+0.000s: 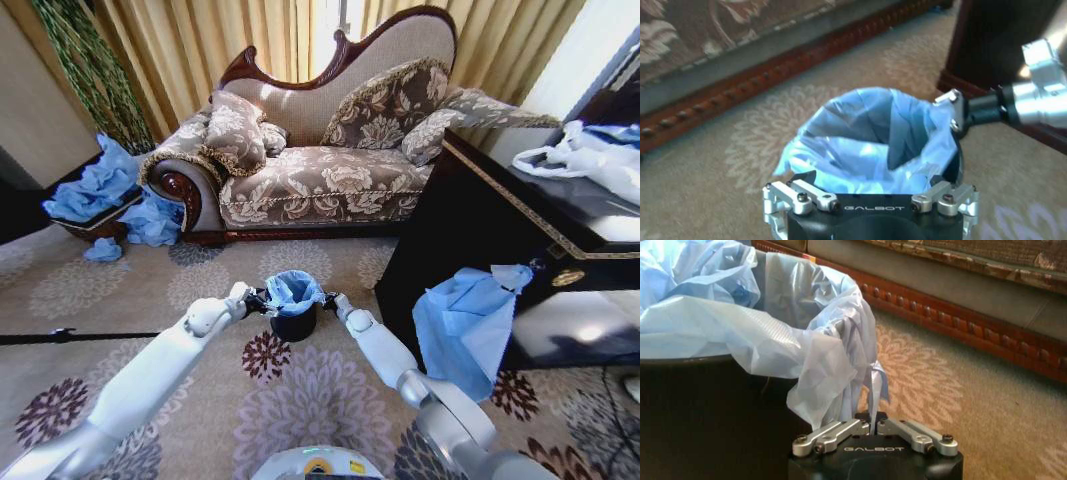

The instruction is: Place a garbage bag over the trash bin.

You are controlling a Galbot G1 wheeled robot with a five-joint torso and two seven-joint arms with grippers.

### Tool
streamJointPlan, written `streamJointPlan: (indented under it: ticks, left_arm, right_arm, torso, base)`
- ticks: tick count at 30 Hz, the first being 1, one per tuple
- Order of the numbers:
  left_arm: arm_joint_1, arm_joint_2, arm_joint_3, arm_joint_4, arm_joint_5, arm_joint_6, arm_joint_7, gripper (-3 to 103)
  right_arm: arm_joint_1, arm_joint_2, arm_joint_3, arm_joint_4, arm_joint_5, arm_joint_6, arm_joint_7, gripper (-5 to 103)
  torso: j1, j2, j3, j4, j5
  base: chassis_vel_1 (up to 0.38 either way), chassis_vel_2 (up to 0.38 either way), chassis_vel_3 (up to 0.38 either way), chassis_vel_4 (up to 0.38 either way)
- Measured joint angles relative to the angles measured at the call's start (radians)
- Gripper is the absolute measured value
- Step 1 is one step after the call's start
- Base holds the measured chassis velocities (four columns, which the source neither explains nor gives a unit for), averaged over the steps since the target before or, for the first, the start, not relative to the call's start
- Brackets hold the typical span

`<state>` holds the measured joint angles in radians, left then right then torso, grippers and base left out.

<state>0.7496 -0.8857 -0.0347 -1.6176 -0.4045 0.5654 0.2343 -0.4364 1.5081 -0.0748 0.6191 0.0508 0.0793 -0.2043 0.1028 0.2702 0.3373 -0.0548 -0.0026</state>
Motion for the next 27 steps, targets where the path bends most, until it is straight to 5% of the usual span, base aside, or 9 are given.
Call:
streamJointPlan:
  ticks: [4,9,16,27]
  left_arm:
    - [-0.012,-0.036,0.008,-0.003,-0.038,0.024,-0.132,100]
    - [-0.039,-0.078,0.033,0.02,-0.069,0.028,-0.218,100]
    - [-0.079,-0.152,0.081,0.083,-0.056,0.0,-0.282,100]
    - [-0.119,-0.228,0.119,0.162,0.065,0.053,-0.34,100]
  right_arm:
    - [-0.003,-0.002,0.002,-0.001,-0.003,0.001,0.001,0]
    - [-0.004,0.004,0.002,-0.005,-0.007,0.001,0.005,0]
    - [-0.003,0.008,-0.001,-0.007,-0.008,0.001,0.008,0]
    - [-0.008,0.005,0.001,-0.005,-0.007,0.007,0.01,0]
  torso:
    - [0.0,0.0,0.0,-0.0002,0.0]
    - [0.0,0.0,0.0,0.0,0.0002]
    - [0.0,0.0,0.0,-0.0002,0.0001]
    - [0.0,0.0,0.0,0.0,0.0002]
  base:
    - [0.0,0.0,0.0,0.0]
    - [0.0,0.0,0.0,0.0]
    - [0.0,0.0,0.0,0.0]
    - [0.0,0.0,0.0,0.0]
